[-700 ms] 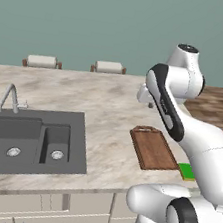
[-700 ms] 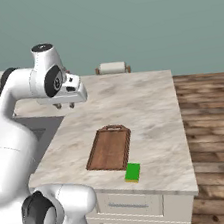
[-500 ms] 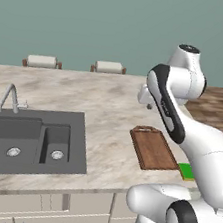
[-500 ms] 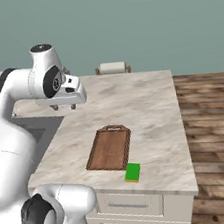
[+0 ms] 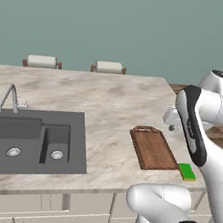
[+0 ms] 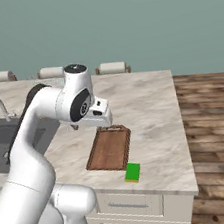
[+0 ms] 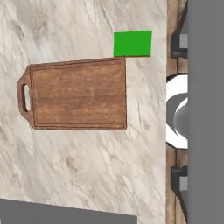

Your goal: Pick up the sponge from the counter and clean the cutting board by briefly scrubbing or pressing down on the cutting board. Once finished, release the sponge.

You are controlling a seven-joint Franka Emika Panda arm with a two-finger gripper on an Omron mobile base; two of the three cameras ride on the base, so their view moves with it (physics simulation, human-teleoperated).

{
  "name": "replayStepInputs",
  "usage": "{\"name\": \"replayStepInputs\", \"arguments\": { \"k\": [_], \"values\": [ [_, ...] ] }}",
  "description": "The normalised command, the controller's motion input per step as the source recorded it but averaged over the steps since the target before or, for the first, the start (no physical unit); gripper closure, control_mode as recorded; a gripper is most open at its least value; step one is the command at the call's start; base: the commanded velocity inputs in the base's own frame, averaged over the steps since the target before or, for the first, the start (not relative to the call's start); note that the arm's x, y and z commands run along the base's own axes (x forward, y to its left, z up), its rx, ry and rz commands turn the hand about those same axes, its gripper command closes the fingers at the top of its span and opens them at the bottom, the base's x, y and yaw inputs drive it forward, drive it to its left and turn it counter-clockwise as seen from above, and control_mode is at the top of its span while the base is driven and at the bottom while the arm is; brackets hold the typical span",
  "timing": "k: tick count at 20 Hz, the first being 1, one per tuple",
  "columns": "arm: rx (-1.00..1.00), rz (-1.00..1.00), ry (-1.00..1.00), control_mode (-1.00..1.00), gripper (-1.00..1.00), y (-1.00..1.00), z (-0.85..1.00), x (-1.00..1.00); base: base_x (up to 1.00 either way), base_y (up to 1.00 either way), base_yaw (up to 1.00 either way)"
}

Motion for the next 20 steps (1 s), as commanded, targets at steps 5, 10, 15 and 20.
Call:
{"name": "replayStepInputs", "arguments": {
  "k": [5,10,15,20],
  "values": [
    [0.01,-0.08,0.29,-1.0,-1.0,-0.82,-0.58,0.0,0.0,0.0,0.0],
    [0.0,0.0,0.08,-1.0,-1.0,-0.41,-0.56,0.0,0.0,0.0,0.0],
    [0.0,0.0,0.0,-1.0,-1.0,-0.32,-0.52,-0.01,0.0,0.0,0.0],
    [0.0,0.02,-0.02,-1.0,-1.0,-0.16,-0.36,0.0,0.0,0.0,0.0]
  ]
}}
